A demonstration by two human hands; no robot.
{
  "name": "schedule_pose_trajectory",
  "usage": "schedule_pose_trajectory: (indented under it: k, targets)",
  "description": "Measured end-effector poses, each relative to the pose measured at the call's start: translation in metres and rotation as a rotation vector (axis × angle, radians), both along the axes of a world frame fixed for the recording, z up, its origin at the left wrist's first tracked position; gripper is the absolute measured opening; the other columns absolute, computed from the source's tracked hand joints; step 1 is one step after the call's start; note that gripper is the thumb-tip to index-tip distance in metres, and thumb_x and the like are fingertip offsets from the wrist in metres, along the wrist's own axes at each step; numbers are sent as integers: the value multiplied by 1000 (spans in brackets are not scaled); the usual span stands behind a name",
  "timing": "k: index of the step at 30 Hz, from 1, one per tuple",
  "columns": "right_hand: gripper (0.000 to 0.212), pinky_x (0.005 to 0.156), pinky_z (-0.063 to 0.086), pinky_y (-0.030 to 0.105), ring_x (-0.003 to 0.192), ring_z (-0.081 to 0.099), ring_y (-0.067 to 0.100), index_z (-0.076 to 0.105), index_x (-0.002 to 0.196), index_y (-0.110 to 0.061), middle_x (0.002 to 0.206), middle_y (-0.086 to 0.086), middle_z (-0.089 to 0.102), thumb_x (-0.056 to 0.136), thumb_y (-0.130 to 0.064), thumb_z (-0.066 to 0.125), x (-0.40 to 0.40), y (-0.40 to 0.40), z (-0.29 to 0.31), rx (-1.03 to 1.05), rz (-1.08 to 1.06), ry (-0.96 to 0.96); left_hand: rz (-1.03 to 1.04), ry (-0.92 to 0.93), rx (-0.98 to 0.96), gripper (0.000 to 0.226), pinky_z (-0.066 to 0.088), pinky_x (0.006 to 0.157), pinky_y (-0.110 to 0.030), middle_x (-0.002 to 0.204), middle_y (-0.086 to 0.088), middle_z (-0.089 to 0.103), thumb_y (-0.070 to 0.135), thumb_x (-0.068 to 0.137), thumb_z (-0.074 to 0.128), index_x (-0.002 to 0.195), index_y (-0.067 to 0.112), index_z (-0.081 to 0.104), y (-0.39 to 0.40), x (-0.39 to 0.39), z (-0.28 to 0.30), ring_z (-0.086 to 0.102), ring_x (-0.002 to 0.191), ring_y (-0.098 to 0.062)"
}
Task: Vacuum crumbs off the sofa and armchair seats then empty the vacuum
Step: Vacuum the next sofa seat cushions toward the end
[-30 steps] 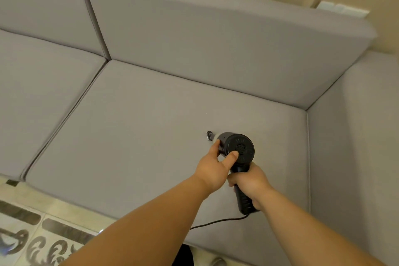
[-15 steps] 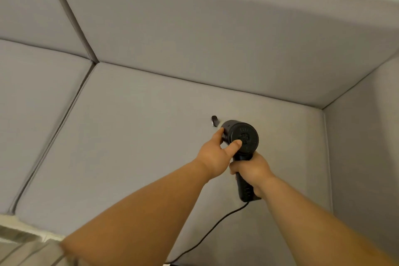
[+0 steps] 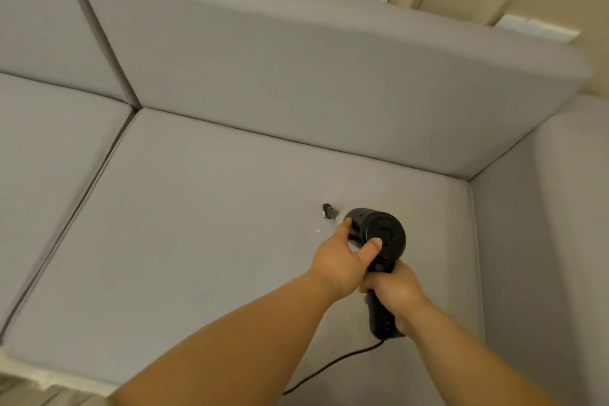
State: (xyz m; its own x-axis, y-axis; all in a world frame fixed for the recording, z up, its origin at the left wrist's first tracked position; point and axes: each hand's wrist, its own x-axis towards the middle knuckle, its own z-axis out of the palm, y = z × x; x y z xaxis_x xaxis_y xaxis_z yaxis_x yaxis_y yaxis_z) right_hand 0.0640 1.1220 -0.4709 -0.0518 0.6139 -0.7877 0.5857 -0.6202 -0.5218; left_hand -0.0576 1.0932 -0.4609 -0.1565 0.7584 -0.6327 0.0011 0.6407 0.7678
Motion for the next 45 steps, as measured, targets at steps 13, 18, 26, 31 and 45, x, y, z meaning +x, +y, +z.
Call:
schedule_pose_trajectory:
  k: [13,18,26,31,45]
  targets:
    - [28,73,52,42,78,59,33,64,94,-9,82,15,65,70,5,66,29,-41,-20,-1,100,29,120,51,-5,72,35,91,-20,140,3,49,48,88,57,149,29,24,-57,39,-17,46,127,-17]
    - [25,71,52,41,75,59,32,65,87,-11,78,13,64,67,6,66,54,-55,-21,-16,109,37,135,35,-5,71,41,101,-30,140,1,49,46,89,57,149,28,25,-72,63,-12,51,123,-21]
    - [27,67,51,37,74,60,32,65,88,-8,78,14,65,64,5,67,118,-96,-20,-30,150,7,142,43,-17,71,41,104,-42,139,2,50,47,89,57,149,28,25,-119,127,-8,55,118,-24]
    - [28,69,53,41,73,59,33,64,88,-7,78,15,64,63,4,68,157,-119,-15,-36,172,9,136,47,-21,71,41,104,-41,138,1,50,48,89,57,149,27,24,-142,166,-1,55,118,-25]
    - [28,71,54,43,75,61,33,63,88,-10,81,14,66,62,-1,68,160,-134,-7,54,248,51,231,91,11,76,40,106,-38,141,2,47,52,87,57,150,28,23,-167,173,6,51,124,-22]
